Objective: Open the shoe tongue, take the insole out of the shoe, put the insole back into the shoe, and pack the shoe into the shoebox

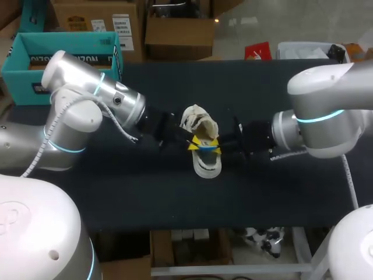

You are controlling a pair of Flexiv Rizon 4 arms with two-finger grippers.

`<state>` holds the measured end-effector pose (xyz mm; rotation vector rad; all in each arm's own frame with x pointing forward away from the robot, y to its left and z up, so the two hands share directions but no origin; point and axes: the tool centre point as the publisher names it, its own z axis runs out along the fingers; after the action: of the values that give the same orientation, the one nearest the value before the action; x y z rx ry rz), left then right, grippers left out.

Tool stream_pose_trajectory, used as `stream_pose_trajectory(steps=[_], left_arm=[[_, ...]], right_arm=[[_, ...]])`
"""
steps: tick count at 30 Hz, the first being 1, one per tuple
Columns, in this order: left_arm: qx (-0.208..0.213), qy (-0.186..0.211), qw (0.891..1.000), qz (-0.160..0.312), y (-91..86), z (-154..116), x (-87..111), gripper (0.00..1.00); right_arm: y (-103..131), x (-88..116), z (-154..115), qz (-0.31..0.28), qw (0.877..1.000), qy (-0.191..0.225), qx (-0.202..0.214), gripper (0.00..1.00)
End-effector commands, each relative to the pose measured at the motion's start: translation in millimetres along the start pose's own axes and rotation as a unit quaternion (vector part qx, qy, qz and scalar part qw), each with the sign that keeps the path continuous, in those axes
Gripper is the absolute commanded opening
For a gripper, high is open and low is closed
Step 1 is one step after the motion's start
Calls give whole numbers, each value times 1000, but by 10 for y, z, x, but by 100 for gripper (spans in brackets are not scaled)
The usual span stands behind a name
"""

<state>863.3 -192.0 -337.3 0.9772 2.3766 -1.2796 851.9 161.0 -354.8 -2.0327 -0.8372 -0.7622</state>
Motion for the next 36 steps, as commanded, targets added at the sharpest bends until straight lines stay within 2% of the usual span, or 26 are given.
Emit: stream_pose_trajectory(steps=[1,2,3,4,7,9,11,12,21,22,23,24,27,32,36], left_arm=[[-2,0,1000,0,18,94,-32,0],[-3,0,1000,-1,21,97,-34,0],[-3,0,1000,-1,24,101,-35,0],[-5,-1,1000,-1,29,105,-37,0],[-7,-2,1000,-2,39,115,-42,0],[-8,-2,1000,-2,48,122,-49,0],[-8,-3,1000,-3,57,128,-52,0],[-8,-4,1000,-4,59,129,-52,0],[-6,-3,1000,-10,77,102,-25,0],[-6,-2,1000,-12,77,91,-21,16],[-4,-1,1000,-14,75,71,-18,48],[-4,0,1000,-15,69,44,-15,72],[3,0,1000,-23,48,-61,-17,99],[20,-5,999,-42,14,-274,-60,100],[34,-8,996,-80,-24,-441,-149,100]], right_arm=[[-146,-1,-69,-1,1000,5,-7,79],[-185,7,-81,-2,1000,3,-10,73],[-221,11,-89,-2,1000,2,-13,58],[-256,13,-92,-2,1000,1,-15,49],[-325,28,-91,0,1000,-4,-19,29],[-359,33,-79,1,1000,-9,-21,22],[-371,34,-66,2,1000,-10,-22,3],[-370,35,-59,2,1000,-11,-22,0],[-171,13,41,9,1000,-11,-11,0],[-150,10,51,10,1000,-12,-10,0],[-129,6,63,15,1000,-18,-11,0],[-114,-2,73,16,1000,-20,-12,0],[-82,-35,94,23,999,-29,-12,0],[-87,-114,110,36,998,-45,-15,0],[-88,-217,120,48,996,-65,-25,0]])
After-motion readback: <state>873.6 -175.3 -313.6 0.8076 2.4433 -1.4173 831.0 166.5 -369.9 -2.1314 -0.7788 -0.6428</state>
